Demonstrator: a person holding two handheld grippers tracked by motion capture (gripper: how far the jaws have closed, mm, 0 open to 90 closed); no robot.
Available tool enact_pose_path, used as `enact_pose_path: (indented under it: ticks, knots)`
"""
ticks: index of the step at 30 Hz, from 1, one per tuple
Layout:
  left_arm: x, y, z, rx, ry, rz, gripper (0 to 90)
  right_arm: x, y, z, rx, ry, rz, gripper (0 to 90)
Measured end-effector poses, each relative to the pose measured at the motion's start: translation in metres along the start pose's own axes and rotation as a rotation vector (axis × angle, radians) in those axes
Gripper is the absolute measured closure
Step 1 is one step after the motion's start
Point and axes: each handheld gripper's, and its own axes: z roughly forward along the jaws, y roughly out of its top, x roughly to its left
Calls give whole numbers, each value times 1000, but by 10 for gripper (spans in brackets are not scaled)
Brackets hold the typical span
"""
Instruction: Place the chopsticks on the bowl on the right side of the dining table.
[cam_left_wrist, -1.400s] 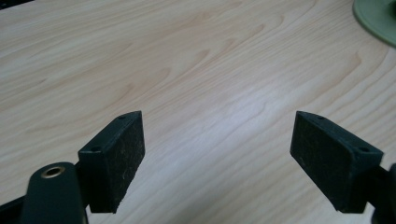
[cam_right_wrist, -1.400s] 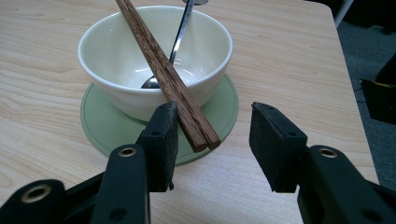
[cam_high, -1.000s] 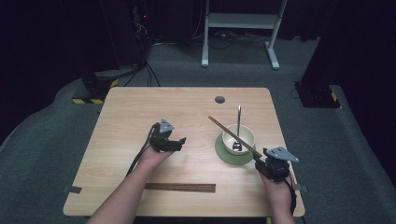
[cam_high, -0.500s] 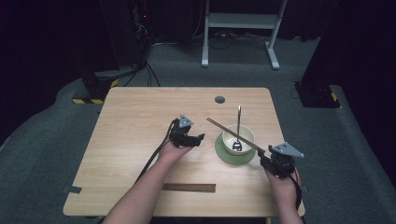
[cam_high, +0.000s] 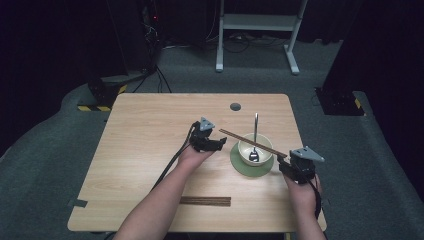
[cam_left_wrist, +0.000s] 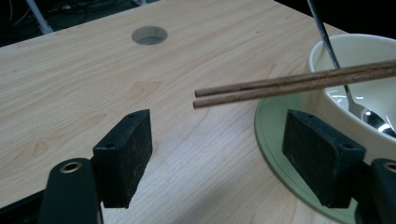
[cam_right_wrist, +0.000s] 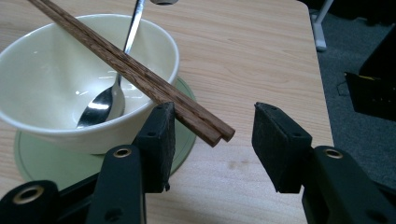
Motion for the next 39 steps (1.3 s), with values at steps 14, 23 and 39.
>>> enact_pose_path:
  ticks: [14,23,39]
  knots:
    - [-6,1,6,3,-7,0,259,-9,3,17,24,-15,18,507]
    - [-14,-2,7,2,-20,-10,264,-12,14,19,11,-6,11,501]
    - [-26,-10,-1,-22,-27,-17,273,-7,12,22,7,13,0,482]
